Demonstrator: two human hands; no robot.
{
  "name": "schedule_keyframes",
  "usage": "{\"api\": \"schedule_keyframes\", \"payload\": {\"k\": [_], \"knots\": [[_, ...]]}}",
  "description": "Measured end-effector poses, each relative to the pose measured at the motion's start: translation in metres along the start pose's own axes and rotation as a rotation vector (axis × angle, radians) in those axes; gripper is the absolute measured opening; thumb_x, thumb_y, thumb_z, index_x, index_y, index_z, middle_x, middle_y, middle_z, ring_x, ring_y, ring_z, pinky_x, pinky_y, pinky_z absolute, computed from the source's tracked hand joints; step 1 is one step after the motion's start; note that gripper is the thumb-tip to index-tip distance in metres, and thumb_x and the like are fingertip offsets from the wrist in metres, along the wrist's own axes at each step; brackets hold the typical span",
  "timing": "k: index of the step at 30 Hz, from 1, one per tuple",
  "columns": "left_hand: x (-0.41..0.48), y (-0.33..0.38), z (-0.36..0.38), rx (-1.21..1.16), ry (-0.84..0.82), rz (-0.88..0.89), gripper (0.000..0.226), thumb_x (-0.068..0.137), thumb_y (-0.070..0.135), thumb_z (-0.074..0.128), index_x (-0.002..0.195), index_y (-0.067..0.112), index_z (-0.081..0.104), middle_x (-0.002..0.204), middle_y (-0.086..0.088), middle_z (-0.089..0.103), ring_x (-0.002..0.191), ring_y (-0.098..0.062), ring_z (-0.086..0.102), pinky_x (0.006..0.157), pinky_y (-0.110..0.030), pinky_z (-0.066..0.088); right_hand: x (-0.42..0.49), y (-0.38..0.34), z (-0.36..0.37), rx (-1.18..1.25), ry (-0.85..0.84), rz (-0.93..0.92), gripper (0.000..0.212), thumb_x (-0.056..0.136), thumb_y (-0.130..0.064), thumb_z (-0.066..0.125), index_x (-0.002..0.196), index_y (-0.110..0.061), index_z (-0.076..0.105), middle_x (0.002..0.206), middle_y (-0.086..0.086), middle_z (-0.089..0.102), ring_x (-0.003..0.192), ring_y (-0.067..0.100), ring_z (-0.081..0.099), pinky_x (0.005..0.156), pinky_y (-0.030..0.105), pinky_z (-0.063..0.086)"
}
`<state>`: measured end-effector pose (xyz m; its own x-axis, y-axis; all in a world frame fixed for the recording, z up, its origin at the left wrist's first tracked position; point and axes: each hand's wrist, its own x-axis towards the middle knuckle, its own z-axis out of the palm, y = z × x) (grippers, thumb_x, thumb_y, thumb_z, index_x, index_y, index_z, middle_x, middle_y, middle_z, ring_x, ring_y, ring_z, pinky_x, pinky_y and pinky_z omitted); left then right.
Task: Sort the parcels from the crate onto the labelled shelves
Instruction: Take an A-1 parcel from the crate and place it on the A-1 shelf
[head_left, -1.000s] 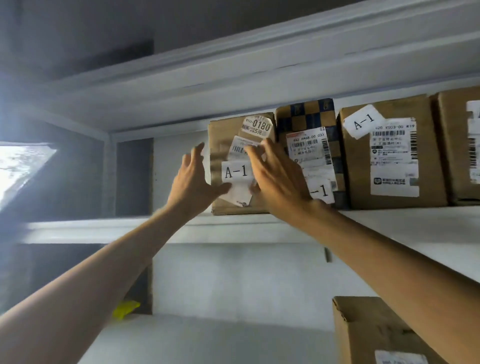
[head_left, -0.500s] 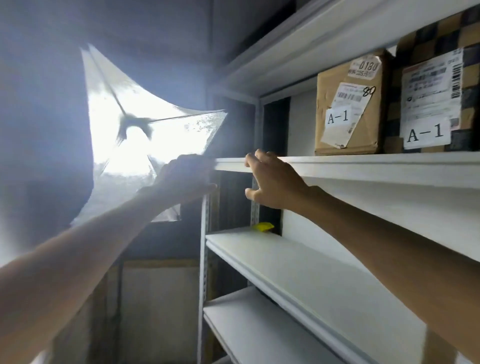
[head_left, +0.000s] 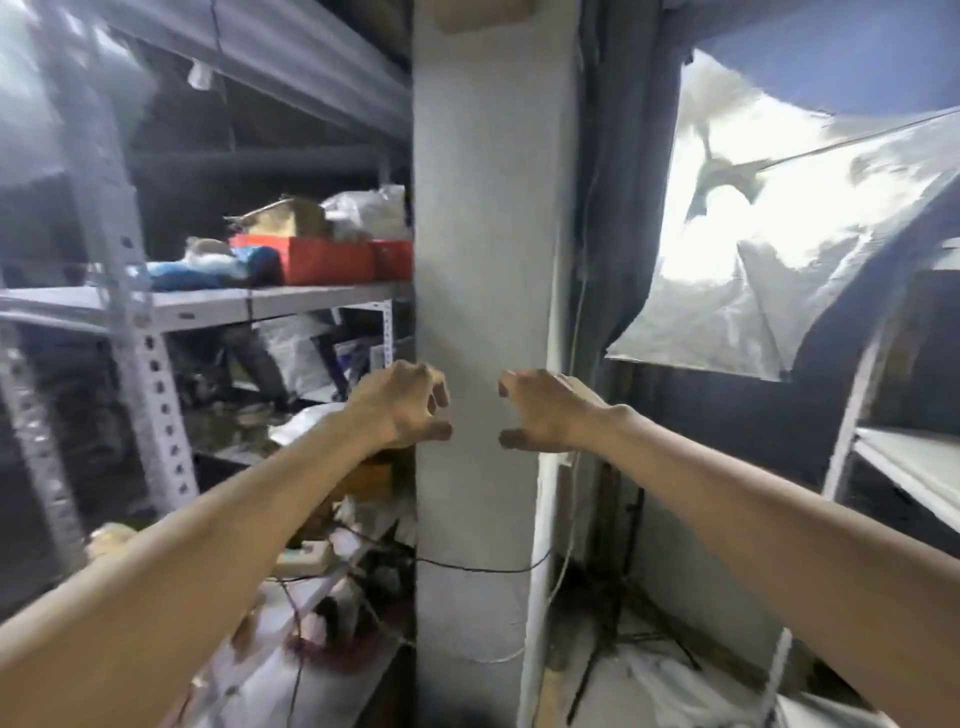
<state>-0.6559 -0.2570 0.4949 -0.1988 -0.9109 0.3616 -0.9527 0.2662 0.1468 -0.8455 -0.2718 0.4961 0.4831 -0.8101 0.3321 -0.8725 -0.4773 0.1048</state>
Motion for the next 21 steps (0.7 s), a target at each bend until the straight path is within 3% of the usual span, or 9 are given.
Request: {"api": "schedule_keyframes", "payload": {"k": [4,10,12,15,21], "knots": [[-0.071,-0.068,-0.009,0.105,-0.036,-0.194,0.019,0.081,0.036,0.069,0.098,0.026,0.067,0.103,0.002,0.069,0.096,-0.02,0.065,0.082,-0.033,0.051,0.018,-0.092,0.02,0.13,-0.015,-0.217,0.044,0.076,-0.043,0.067,0.105,-0.014,0.051,0.114,0.01,0.059,0.103,0.029,0.059,0.077,0.032,0.045],[-0.164,-0.136,-0.031,0.163,-0.048,-0.459,0.027,0.074,0.04,0.075,0.096,0.029,0.067,0.096,0.005,0.068,0.089,-0.02,0.065,0.076,-0.035,0.052,0.039,-0.202,0.041,0.199,-0.058,-0.485,0.041,0.078,-0.037,0.07,0.105,-0.014,0.05,0.107,0.007,0.059,0.088,0.023,0.056,0.065,0.028,0.044],[-0.19,-0.151,-0.033,0.173,-0.045,-0.547,0.029,0.072,0.042,0.075,0.096,0.028,0.066,0.093,0.007,0.065,0.081,-0.019,0.061,0.07,-0.032,0.047,0.045,-0.23,0.05,0.249,-0.106,-0.581,0.041,0.078,-0.036,0.071,0.105,-0.012,0.051,0.11,0.006,0.058,0.091,0.021,0.056,0.069,0.028,0.048],[-0.224,-0.168,-0.032,0.18,-0.065,-0.664,0.031,0.073,0.043,0.074,0.098,0.028,0.066,0.097,0.005,0.067,0.082,-0.018,0.062,0.074,-0.032,0.052,0.051,-0.266,0.065,0.271,-0.13,-0.692,0.044,0.079,-0.037,0.069,0.108,-0.01,0.051,0.112,0.008,0.057,0.098,0.023,0.055,0.083,0.039,0.051],[-0.278,-0.184,-0.014,0.203,-0.105,-0.863,0.033,0.079,0.037,0.072,0.107,0.021,0.064,0.103,0.0,0.067,0.084,-0.016,0.06,0.07,-0.029,0.049,0.053,-0.321,0.106,0.283,-0.153,-0.905,0.031,0.077,-0.037,0.069,0.092,-0.016,0.051,0.095,0.005,0.056,0.085,0.024,0.056,0.069,0.034,0.045]]}}
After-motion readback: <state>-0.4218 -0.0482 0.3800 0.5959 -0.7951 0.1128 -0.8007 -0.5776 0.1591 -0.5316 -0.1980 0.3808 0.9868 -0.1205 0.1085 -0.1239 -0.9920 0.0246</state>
